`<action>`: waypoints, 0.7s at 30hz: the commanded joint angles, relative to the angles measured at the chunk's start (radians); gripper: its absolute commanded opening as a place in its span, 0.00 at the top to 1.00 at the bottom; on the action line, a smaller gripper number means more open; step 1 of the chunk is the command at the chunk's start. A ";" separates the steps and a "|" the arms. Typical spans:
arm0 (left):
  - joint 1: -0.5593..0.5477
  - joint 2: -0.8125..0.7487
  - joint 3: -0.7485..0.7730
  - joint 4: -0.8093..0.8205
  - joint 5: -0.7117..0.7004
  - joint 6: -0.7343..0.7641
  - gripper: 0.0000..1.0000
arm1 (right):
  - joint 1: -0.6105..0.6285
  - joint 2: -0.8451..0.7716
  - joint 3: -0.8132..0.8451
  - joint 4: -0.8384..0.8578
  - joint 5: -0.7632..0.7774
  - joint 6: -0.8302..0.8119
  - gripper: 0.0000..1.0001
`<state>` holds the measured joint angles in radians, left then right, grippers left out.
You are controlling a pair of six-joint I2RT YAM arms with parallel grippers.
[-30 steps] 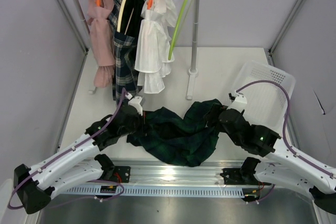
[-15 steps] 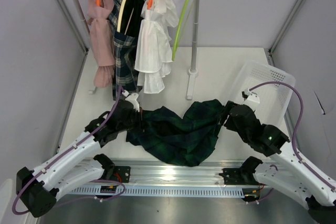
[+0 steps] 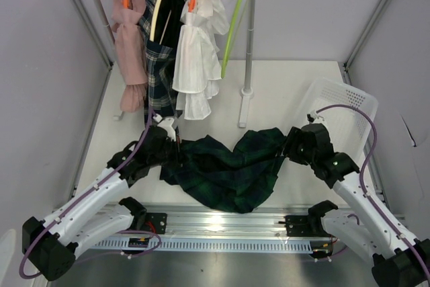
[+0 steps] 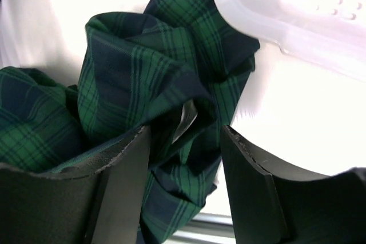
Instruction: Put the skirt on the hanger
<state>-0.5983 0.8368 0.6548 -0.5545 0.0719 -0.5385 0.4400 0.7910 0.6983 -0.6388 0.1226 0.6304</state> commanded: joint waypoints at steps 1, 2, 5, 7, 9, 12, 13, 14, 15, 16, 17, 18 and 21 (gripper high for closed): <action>0.020 0.002 0.026 0.027 0.012 0.029 1.00 | -0.027 0.020 -0.022 0.102 -0.103 -0.035 0.44; 0.023 0.004 0.023 0.028 0.015 0.029 1.00 | -0.029 0.027 -0.028 0.111 -0.107 -0.041 0.43; 0.032 0.015 0.022 0.031 0.020 0.034 1.00 | -0.052 0.057 -0.051 0.151 -0.162 -0.041 0.47; 0.040 0.021 0.023 0.033 0.025 0.035 1.00 | -0.053 0.070 -0.072 0.180 -0.186 -0.038 0.47; 0.052 0.027 0.019 0.034 0.025 0.040 1.00 | -0.061 0.076 -0.086 0.192 -0.184 -0.037 0.48; 0.083 0.031 0.020 0.034 0.035 0.049 1.00 | -0.084 0.073 -0.097 0.186 -0.175 -0.037 0.66; 0.094 0.035 0.020 0.036 0.049 0.052 1.00 | -0.096 0.068 -0.094 0.173 -0.160 -0.037 0.72; 0.104 0.038 0.026 0.036 0.054 0.060 1.00 | -0.110 0.051 -0.083 0.157 -0.153 -0.037 0.78; 0.114 0.039 0.035 0.031 0.058 0.063 1.00 | -0.127 0.039 -0.074 0.143 -0.150 -0.043 0.83; 0.132 0.041 0.043 0.025 0.058 0.071 1.00 | -0.161 0.028 -0.060 0.102 -0.137 -0.044 0.93; 0.143 0.041 0.054 0.019 0.060 0.083 1.00 | -0.173 0.018 -0.043 0.076 -0.127 -0.050 0.97; 0.153 0.041 0.063 0.015 0.063 0.089 1.00 | -0.182 -0.001 0.002 0.052 -0.114 -0.054 1.00; 0.199 0.033 0.089 -0.015 0.066 0.113 1.00 | -0.184 -0.021 0.110 -0.071 -0.022 -0.078 1.00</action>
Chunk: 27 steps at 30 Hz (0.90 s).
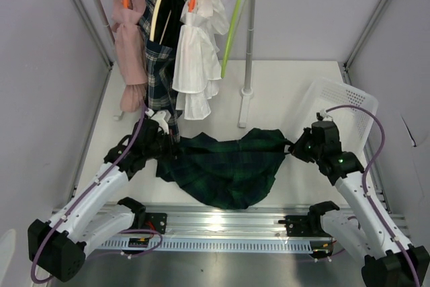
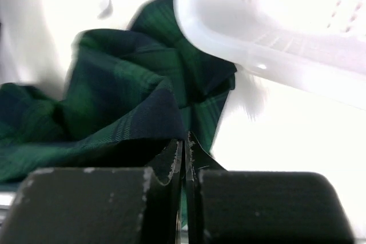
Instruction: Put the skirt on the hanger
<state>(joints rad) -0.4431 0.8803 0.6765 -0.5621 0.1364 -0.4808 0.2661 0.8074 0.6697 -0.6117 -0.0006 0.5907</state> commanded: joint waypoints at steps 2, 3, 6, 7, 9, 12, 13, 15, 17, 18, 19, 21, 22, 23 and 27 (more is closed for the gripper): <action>0.052 -0.012 0.070 -0.016 0.005 0.062 1.00 | -0.005 -0.042 0.180 -0.126 0.111 -0.046 1.00; 0.055 -0.009 0.075 -0.013 0.009 0.061 1.00 | -0.002 -0.054 0.203 -0.140 0.108 -0.043 1.00; 0.055 0.003 0.046 0.011 0.055 0.041 1.00 | 0.036 -0.062 0.196 -0.128 0.091 -0.020 1.00; 0.055 0.005 0.037 0.025 0.072 0.035 1.00 | 0.050 -0.053 0.176 -0.122 0.099 -0.011 1.00; 0.053 0.009 0.014 0.059 0.116 0.019 1.00 | 0.097 -0.050 0.145 -0.088 0.106 0.011 1.00; 0.052 0.020 -0.002 0.071 0.163 0.022 0.97 | 0.151 -0.027 0.093 -0.054 0.120 0.046 1.00; 0.047 0.025 0.000 0.073 0.173 0.024 0.91 | 0.165 -0.005 0.076 -0.043 0.126 0.063 1.00; 0.043 0.023 0.005 0.073 0.189 0.024 0.80 | 0.206 0.013 0.065 -0.033 0.142 0.076 1.00; 0.037 0.016 0.014 0.067 0.197 0.028 0.72 | 0.226 0.033 0.061 -0.028 0.171 0.086 1.00; 0.034 0.013 0.021 0.059 0.198 0.031 0.66 | 0.234 0.036 0.062 -0.023 0.178 0.092 1.00; 0.032 0.000 0.027 0.053 0.198 0.037 0.63 | 0.243 0.038 0.062 -0.022 0.183 0.092 1.00; 0.032 -0.009 0.049 0.033 0.200 0.047 0.55 | 0.245 0.044 0.068 -0.020 0.185 0.092 1.00; 0.032 -0.017 0.057 0.027 0.206 0.060 0.53 | 0.245 0.045 0.070 -0.022 0.186 0.090 1.00; 0.030 -0.020 0.083 0.016 0.209 0.067 0.51 | 0.245 0.047 0.073 -0.022 0.186 0.089 1.00; 0.026 -0.043 0.144 -0.028 0.227 0.102 0.44 | 0.246 0.055 0.077 -0.022 0.185 0.087 1.00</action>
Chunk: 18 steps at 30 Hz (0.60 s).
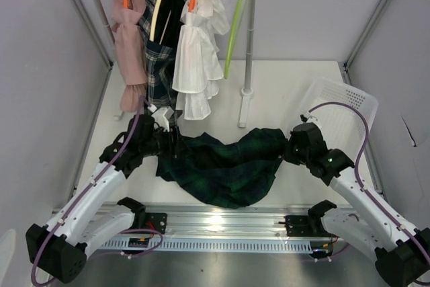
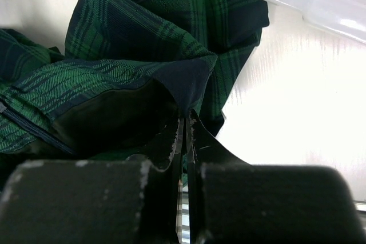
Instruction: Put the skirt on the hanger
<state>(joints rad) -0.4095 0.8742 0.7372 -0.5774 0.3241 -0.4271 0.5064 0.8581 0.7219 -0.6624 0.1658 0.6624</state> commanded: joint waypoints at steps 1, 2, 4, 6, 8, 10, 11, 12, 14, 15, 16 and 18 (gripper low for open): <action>-0.009 -0.044 0.096 -0.027 0.041 0.065 0.44 | 0.007 0.007 0.027 0.029 0.020 0.016 1.00; -0.012 -0.066 0.140 -0.035 0.041 0.071 0.44 | 0.007 0.006 0.028 0.026 0.018 0.016 1.00; -0.014 -0.089 0.175 -0.042 0.055 0.093 0.43 | 0.007 0.004 0.030 0.024 0.021 0.014 1.00; -0.021 -0.121 0.240 -0.018 0.099 0.097 0.43 | 0.009 0.004 0.030 0.018 0.020 0.011 1.00; -0.026 -0.132 0.307 0.052 0.133 0.094 0.42 | 0.009 0.007 0.030 0.017 0.020 0.009 1.00; -0.028 -0.110 0.352 0.127 0.135 0.090 0.42 | 0.007 0.007 0.030 0.015 0.020 0.006 1.00; -0.031 -0.090 0.429 0.148 0.127 0.088 0.42 | 0.009 0.009 0.030 0.015 0.021 0.008 1.00; -0.032 -0.034 0.467 0.180 0.106 0.077 0.42 | 0.009 0.007 0.030 0.015 0.023 0.005 1.00; -0.047 0.031 0.600 0.214 0.081 0.079 0.42 | 0.009 0.007 0.030 0.012 0.026 0.005 1.00; -0.058 0.093 0.632 0.246 0.016 0.089 0.41 | 0.009 0.007 0.030 0.014 0.024 0.003 1.00; -0.069 0.124 0.683 0.263 -0.015 0.096 0.41 | 0.009 0.004 0.028 0.014 0.026 0.003 1.00; -0.103 0.187 0.773 0.306 -0.080 0.123 0.40 | 0.009 0.002 0.025 0.017 0.026 0.003 1.00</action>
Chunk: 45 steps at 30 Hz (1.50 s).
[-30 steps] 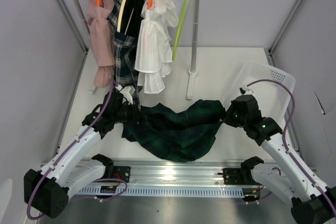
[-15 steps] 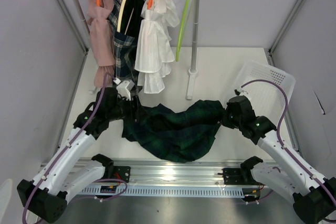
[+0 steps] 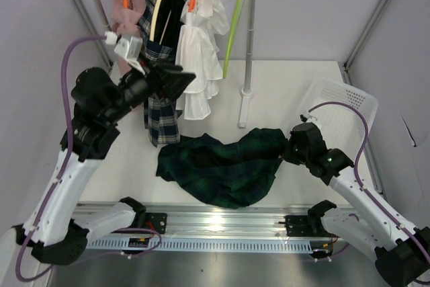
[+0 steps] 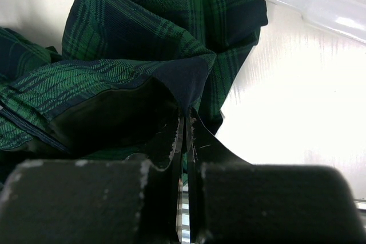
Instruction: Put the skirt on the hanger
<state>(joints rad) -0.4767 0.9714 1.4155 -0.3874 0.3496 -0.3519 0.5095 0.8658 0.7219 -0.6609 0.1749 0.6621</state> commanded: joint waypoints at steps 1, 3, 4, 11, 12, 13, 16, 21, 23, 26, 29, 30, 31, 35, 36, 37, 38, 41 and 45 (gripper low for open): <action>-0.049 0.158 0.153 0.125 -0.179 0.059 0.39 | 0.006 -0.004 0.024 0.017 0.015 0.005 1.00; -0.094 0.279 0.253 0.128 -0.284 0.112 0.35 | 0.004 0.002 0.025 0.023 0.015 0.001 1.00; -0.124 0.323 0.326 0.121 -0.320 0.132 0.34 | 0.004 0.004 0.025 0.027 0.012 -0.001 1.00; -0.172 0.648 0.657 0.102 -0.584 0.223 0.31 | 0.001 0.019 0.031 0.037 0.012 -0.012 1.00; -0.174 0.667 0.669 0.119 -0.590 0.235 0.31 | 0.000 0.019 0.028 0.037 0.014 -0.013 1.00; -0.172 0.682 0.675 0.137 -0.592 0.241 0.30 | -0.002 0.021 0.027 0.037 0.014 -0.016 1.00; -0.172 0.727 0.684 0.196 -0.589 0.246 0.29 | -0.005 0.016 0.021 0.029 0.017 -0.016 1.00; -0.175 0.831 0.776 0.151 -0.591 0.268 0.29 | -0.022 0.006 0.010 0.033 0.006 -0.022 1.00; -0.181 0.854 0.804 0.139 -0.594 0.274 0.29 | -0.023 0.007 0.010 0.035 0.000 -0.025 1.00; -0.194 0.878 0.804 0.139 -0.601 0.289 0.30 | -0.029 0.006 0.010 0.035 -0.006 -0.027 1.00; -0.204 0.903 0.812 0.131 -0.624 0.303 0.30 | -0.031 0.006 0.008 0.037 -0.009 -0.027 1.00; -0.209 0.911 0.816 0.128 -0.645 0.307 0.30 | -0.032 0.004 0.008 0.037 -0.009 -0.027 1.00; -0.212 0.924 0.821 0.124 -0.655 0.312 0.31 | -0.032 0.004 0.008 0.035 -0.009 -0.027 1.00; -0.226 0.946 0.835 0.127 -0.676 0.341 0.31 | -0.034 -0.005 0.007 0.034 -0.011 -0.029 1.00; -0.230 0.951 0.838 0.128 -0.685 0.347 0.31 | -0.035 -0.008 0.005 0.030 -0.011 -0.027 1.00; -0.234 0.955 0.839 0.128 -0.707 0.349 0.33 | -0.034 -0.007 0.005 0.029 -0.011 -0.029 1.00; -0.235 0.961 0.841 0.128 -0.718 0.349 0.33 | -0.035 -0.011 0.005 0.027 -0.011 -0.029 1.00; -0.238 0.963 0.843 0.122 -0.742 0.349 0.38 | -0.040 -0.016 0.001 0.024 -0.011 -0.029 1.00; -0.241 0.957 0.838 0.120 -0.758 0.376 0.48 | -0.045 -0.021 -0.003 0.021 -0.015 -0.033 1.00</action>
<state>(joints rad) -0.7116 1.9450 2.2032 -0.2901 -0.3660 -0.0174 0.4706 0.8619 0.7193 -0.6540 0.1661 0.6498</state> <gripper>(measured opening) 0.539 0.013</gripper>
